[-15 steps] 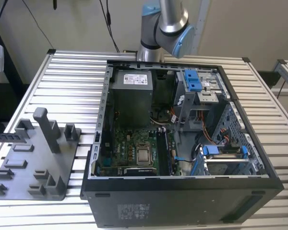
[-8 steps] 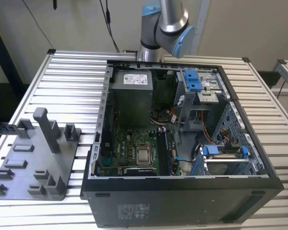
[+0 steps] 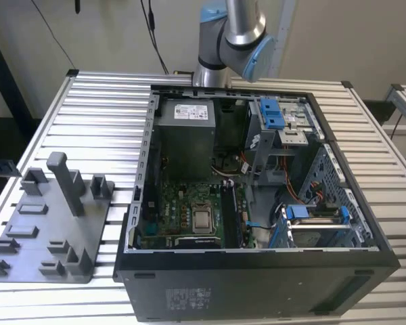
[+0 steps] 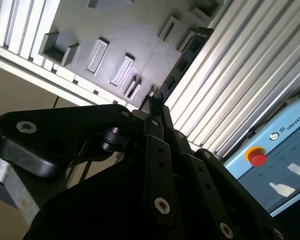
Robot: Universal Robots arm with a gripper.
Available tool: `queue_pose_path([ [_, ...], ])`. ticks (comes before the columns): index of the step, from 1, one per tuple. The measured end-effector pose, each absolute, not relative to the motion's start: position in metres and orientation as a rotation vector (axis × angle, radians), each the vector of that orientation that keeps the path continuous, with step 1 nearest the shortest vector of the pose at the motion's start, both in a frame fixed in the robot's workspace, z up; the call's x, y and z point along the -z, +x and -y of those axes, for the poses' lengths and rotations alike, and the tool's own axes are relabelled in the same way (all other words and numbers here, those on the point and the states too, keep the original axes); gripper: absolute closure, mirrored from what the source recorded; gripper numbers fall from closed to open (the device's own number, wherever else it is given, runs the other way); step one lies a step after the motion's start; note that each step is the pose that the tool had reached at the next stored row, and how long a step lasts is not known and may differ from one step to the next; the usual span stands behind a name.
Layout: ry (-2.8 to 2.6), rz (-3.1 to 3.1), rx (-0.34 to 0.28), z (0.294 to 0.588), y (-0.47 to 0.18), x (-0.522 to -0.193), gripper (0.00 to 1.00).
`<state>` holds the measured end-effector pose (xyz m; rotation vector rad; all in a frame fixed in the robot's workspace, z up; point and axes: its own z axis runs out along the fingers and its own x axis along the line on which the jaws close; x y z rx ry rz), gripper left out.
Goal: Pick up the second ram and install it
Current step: 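Pick up the second ram and move it above second insertion slot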
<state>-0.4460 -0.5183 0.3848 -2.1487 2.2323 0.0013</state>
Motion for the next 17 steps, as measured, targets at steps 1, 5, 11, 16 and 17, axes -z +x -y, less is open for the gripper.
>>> queue_pose_path([
  [1, -2.149, -2.232, -0.001, 0.518, -0.446, -0.389, 0.86],
  [5, -2.149, -2.232, -0.001, 0.518, -0.446, -0.404, 0.86],
  [11, -2.149, -2.232, -0.001, 0.518, -0.446, -0.425, 0.86],
  [16, -2.149, -2.232, -0.001, 0.518, -0.446, -0.433, 0.86],
  [17, -2.149, -2.232, -0.001, 0.518, -0.446, -0.434, 0.86],
])
